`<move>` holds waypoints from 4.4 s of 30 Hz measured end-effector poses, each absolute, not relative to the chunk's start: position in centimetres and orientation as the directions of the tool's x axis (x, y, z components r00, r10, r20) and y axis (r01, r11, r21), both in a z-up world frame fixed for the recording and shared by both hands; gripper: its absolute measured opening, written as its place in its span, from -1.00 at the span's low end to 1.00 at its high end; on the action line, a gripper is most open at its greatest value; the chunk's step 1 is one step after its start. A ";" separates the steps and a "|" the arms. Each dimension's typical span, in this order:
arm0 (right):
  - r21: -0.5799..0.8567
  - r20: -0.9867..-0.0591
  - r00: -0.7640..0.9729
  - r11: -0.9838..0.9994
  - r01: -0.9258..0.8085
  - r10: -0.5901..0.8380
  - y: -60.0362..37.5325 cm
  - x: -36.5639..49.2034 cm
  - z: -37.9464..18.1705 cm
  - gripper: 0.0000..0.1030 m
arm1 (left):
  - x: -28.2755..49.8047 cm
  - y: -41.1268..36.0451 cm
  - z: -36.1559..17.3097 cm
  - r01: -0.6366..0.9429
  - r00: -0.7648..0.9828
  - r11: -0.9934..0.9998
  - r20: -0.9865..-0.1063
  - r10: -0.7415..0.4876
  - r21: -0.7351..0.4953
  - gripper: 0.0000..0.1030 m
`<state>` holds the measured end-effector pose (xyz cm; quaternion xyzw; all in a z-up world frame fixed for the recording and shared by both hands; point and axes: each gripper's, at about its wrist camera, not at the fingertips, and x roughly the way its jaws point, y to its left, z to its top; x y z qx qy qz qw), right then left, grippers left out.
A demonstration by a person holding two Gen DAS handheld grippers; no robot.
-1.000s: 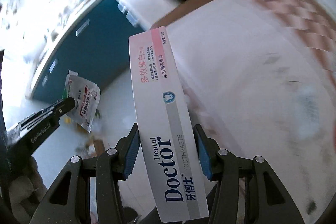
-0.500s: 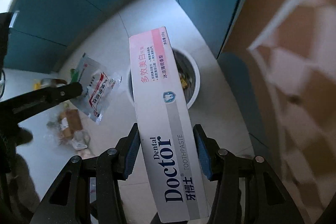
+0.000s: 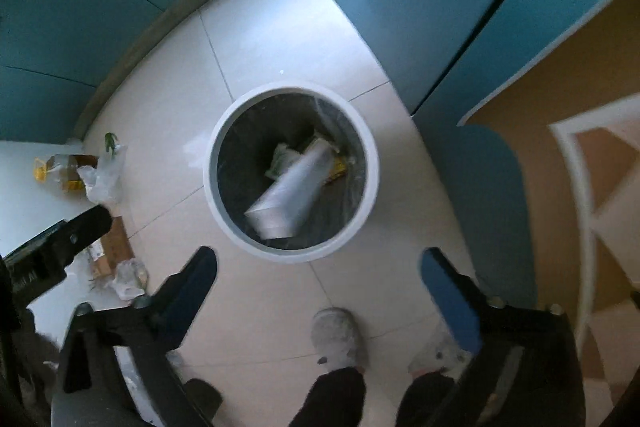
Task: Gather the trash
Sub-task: 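Open the right tool over the bin while the left releases the sachet into it, then swing both tools back from the bin toward the counter, then grasp the white tissue with the right tool while the left grasps the white sachet, then carry the tissue with the right tool while the left carries the sachet over the bin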
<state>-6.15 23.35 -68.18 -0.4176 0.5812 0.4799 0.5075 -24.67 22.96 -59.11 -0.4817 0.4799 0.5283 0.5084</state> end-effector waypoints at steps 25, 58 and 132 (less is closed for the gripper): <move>0.125 -0.966 -0.108 0.058 -0.990 0.236 11.5 -6.5 -31.6 1.00 | -22.8 10.7 -30.2 -0.999 -0.028 0.016 -0.966 0.258 0.033 0.86; 0.211 -0.938 0.055 0.688 -0.695 0.343 -17.2 33.1 -19.6 1.00 | 12.8 1.8 -20.8 -0.908 0.029 0.404 -0.946 0.321 0.110 0.86; 0.205 -0.874 -0.010 0.349 -0.914 0.486 -1.3 20.3 -19.5 -0.86 | 2.2 8.0 -16.9 -0.960 0.036 0.250 -0.828 0.559 0.128 -0.99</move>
